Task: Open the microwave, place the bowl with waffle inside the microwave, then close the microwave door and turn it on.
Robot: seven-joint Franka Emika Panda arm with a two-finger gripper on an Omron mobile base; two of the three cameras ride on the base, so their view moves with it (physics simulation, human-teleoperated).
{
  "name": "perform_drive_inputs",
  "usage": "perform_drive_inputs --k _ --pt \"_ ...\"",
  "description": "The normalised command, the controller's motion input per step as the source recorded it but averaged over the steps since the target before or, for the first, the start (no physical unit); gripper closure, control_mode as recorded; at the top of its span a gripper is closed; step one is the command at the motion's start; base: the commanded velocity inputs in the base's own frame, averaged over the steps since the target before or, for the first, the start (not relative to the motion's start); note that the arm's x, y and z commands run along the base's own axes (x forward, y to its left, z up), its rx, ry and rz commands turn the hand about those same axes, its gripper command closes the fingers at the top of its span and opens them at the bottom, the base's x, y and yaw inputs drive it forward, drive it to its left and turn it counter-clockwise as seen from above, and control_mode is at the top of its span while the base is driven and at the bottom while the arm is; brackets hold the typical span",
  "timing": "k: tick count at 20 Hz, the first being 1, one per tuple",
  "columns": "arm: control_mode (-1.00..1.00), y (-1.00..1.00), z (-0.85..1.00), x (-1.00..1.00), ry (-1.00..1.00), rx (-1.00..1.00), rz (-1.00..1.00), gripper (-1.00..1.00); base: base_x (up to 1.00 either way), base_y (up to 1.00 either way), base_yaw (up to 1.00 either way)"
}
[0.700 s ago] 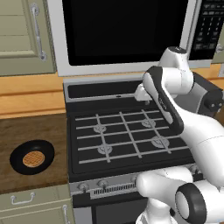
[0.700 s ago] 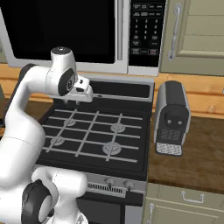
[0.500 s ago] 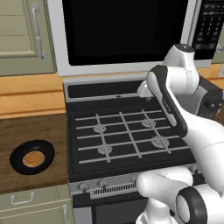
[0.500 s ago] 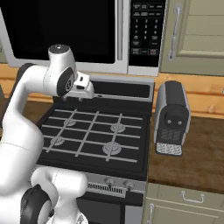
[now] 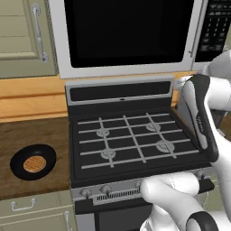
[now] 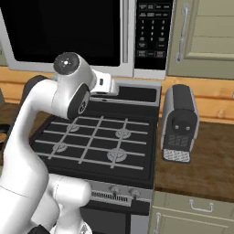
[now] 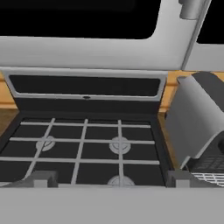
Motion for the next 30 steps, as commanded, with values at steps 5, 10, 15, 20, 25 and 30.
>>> perform_drive_inputs --k 5,10,15,20,25,30 --pt "-1.00 -0.62 0.60 0.03 -0.04 0.15 0.01 -1.00 0.00 0.00 0.00" --pt "-1.00 -0.82 0.99 0.22 -0.14 0.16 -0.03 -1.00 0.00 0.00 0.00" --pt "-1.00 -0.31 0.73 0.52 -0.04 0.12 -0.06 -1.00 0.00 0.00 0.00" --pt "-1.00 0.00 0.21 0.60 -0.10 0.03 -0.01 -1.00 0.00 0.00 0.00" --pt "-1.00 0.05 0.00 0.42 -0.08 0.01 0.00 -1.00 0.00 0.00 0.00" --pt "-1.00 0.23 0.00 0.02 -0.19 0.00 0.00 -1.00 0.00 0.00 0.00"
